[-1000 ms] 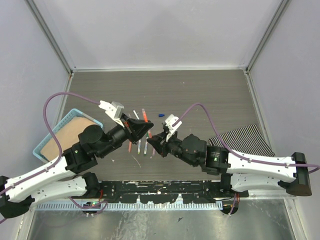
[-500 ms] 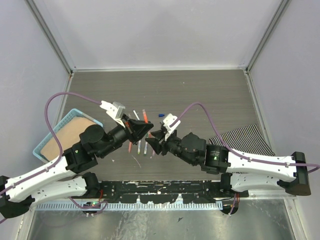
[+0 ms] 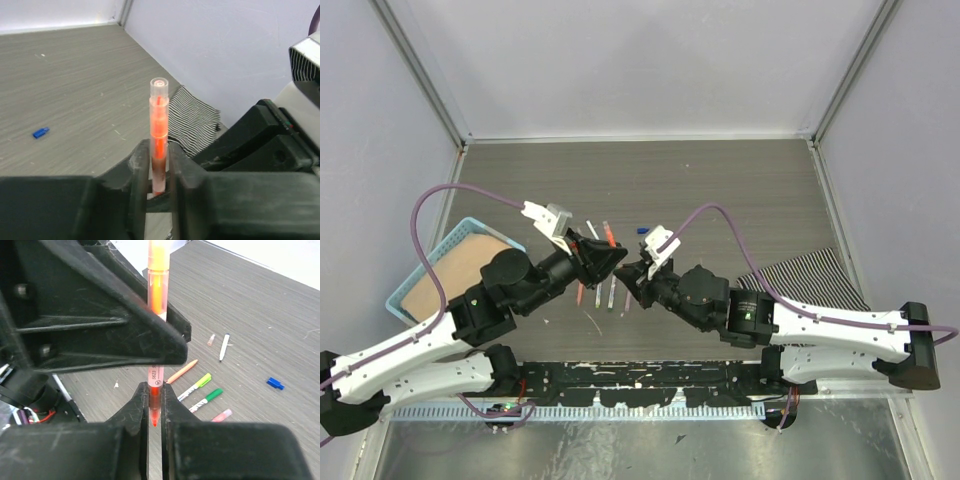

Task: Insert the pens into the pen caps
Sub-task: Adjust the pen.

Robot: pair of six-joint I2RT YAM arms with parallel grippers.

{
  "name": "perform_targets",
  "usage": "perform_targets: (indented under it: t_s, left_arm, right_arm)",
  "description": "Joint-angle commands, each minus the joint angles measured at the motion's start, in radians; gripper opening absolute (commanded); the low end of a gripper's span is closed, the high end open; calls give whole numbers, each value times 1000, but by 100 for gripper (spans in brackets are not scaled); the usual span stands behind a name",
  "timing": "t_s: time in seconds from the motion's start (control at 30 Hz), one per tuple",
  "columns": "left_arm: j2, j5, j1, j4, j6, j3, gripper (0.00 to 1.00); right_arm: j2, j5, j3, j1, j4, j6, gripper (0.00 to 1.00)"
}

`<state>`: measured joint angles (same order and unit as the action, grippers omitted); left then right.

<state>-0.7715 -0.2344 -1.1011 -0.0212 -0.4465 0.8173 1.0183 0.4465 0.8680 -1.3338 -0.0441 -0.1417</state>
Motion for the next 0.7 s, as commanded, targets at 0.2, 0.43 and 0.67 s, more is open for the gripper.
perform_targets:
  t_s: [0.2,0.43,0.67]
  left_arm:
    - [17,27,0,-245,51,142,56]
    - [28,12,0,-580,92,345,61]
    - [-63,14,-1,-798,145,533,61]
  right_arm:
    - [-53,144,10,1,19,269,1]
    - [-102,112,-22,0,90,571,3]
    - [-94,-4,0,0,325,869,9]
